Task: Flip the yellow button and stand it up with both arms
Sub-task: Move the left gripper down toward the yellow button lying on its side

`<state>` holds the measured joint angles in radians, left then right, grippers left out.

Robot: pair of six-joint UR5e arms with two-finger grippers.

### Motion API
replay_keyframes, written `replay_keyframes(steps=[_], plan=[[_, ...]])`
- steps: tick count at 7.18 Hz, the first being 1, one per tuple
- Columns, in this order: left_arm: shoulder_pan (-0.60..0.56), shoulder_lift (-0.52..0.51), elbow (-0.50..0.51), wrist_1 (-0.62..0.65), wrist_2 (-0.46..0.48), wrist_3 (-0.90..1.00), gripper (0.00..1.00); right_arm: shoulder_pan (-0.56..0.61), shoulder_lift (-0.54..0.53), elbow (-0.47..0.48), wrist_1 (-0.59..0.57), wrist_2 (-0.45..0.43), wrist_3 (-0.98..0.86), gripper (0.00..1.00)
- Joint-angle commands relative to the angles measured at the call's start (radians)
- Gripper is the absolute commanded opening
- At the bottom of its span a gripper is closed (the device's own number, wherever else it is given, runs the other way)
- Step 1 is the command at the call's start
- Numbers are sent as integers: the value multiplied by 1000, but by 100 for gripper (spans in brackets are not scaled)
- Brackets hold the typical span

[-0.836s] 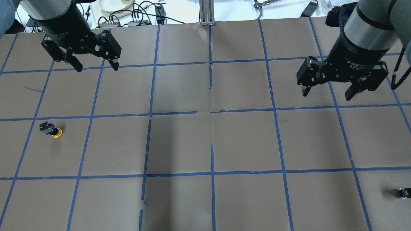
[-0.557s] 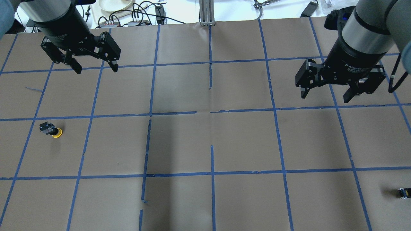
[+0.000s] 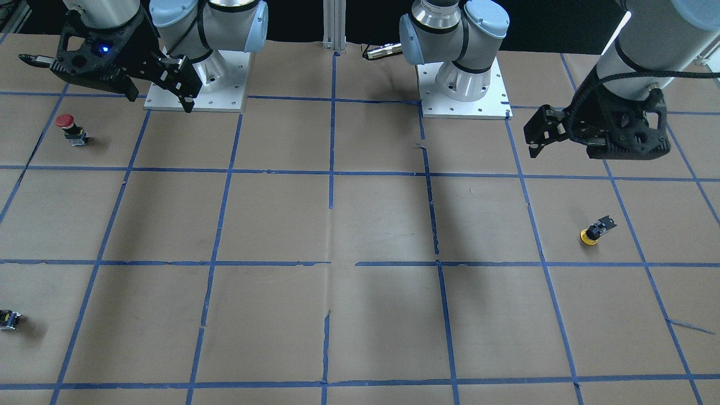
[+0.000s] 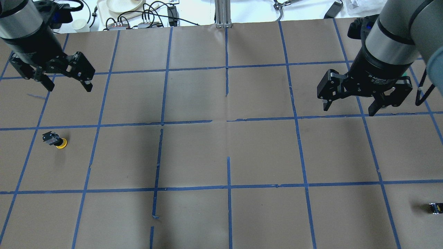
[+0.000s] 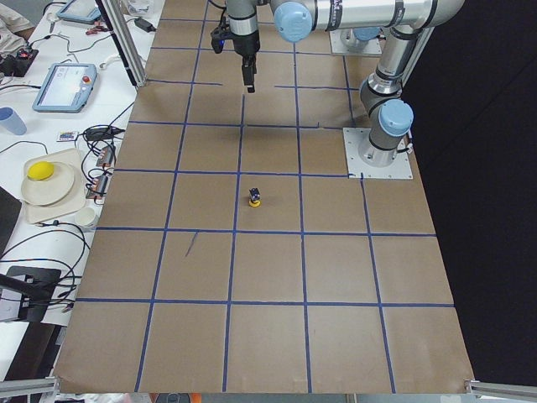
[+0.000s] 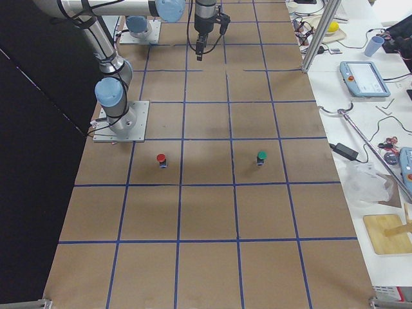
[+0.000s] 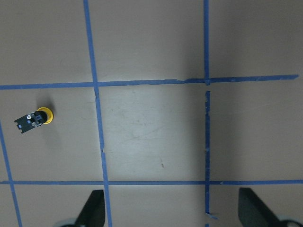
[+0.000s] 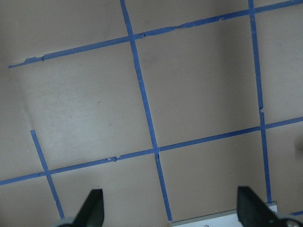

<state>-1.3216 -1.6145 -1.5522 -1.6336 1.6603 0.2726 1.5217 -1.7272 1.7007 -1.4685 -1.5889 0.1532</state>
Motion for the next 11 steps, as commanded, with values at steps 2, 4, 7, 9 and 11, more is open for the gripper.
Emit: replay_keyframes(steps=[2, 4, 7, 9, 11], plan=[[242, -50, -216, 321, -110, 169, 99, 0, -2, -1, -6, 1, -3, 100], [329, -64, -389, 611, -119, 151, 99, -2, -3, -6, -6, -2, -3, 100], [412, -149, -396, 661, -117, 154, 99, -2, -5, 1, -3, -2, -3, 100], [441, -214, -376, 740, -123, 215, 99, -2, -5, 1, -6, -2, 0, 100], [441, -235, -387, 736, -111, 215, 99, -2, -5, 1, -7, 0, 0, 100]])
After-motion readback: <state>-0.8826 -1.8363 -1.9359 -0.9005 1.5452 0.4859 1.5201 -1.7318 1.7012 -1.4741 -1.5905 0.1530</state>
